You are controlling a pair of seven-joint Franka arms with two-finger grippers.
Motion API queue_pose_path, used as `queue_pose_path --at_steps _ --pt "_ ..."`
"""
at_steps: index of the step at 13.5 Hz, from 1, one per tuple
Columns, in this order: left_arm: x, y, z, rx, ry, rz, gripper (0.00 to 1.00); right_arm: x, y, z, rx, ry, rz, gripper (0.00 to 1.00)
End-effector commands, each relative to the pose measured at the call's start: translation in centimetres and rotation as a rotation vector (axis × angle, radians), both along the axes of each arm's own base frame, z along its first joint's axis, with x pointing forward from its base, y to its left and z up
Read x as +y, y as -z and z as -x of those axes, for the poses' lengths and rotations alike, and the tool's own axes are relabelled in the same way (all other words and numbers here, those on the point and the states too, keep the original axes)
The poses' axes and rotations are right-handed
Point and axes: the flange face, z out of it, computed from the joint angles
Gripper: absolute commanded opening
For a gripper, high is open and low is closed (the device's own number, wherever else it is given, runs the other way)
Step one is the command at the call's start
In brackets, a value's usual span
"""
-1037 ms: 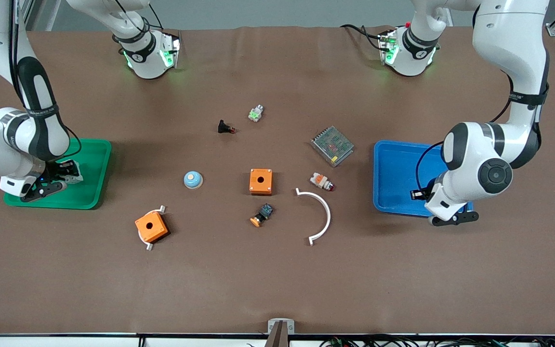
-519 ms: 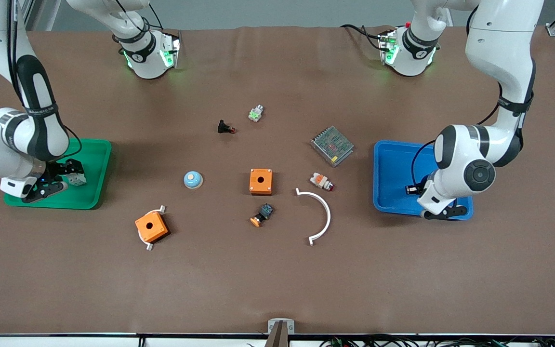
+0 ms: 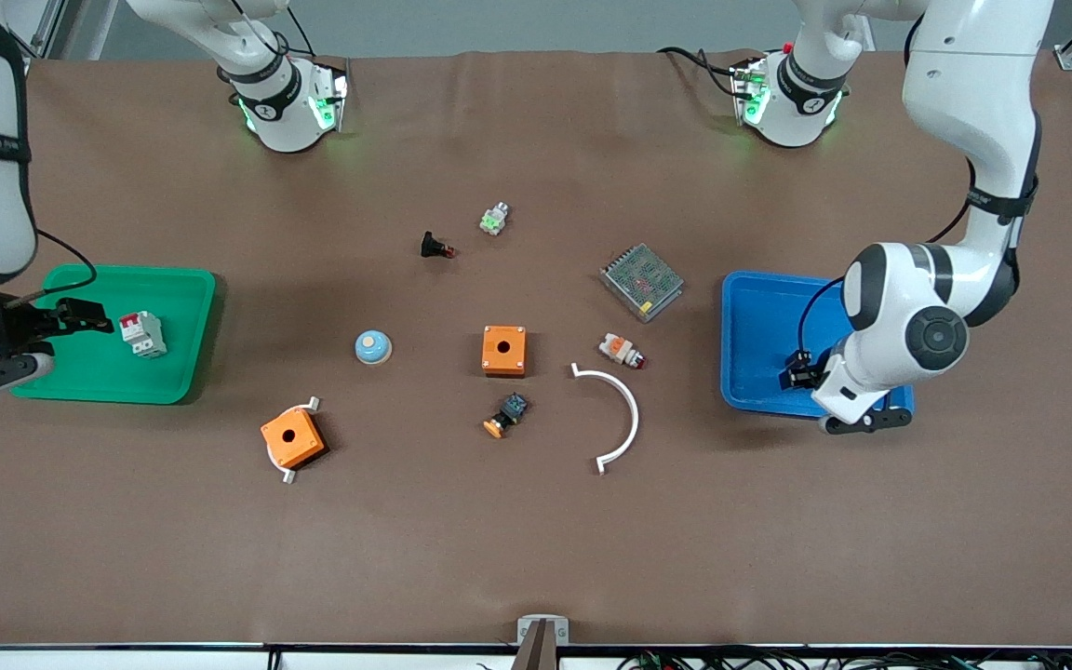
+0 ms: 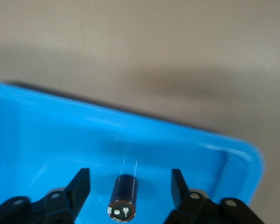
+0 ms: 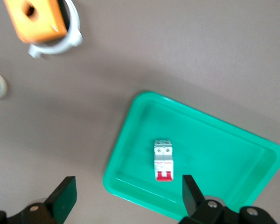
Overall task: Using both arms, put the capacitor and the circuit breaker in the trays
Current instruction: 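Release the capacitor into the blue tray while the right gripper withdraws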
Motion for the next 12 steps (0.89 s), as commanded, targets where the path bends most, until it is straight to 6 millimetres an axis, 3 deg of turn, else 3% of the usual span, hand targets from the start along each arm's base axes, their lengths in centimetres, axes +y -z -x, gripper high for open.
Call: queue_pose_path --at_steps 1,4,9,12 --pt "0.5 -7.4 -1.9 -0.104 -0.016 0.036 1.00 4.9 -5.7 0.2 -0.032 0.148 0.003 1.00" --pt "2.5 -15.3 -2.4 -0.183 -0.038 0.047 1.00 8.6 -9.0 1.1 -0.042 0.242 0.010 1.00" --pt "5.0 -24.7 0.4 -0.186 -0.065 0.065 1.00 8.4 -14.2 3.8 -0.101 0.240 -0.011 1.00" --pt "5.8 -29.5 3.1 -0.195 -0.047 0.029 1.00 7.9 -15.4 4.4 -0.119 0.238 0.004 1.00"
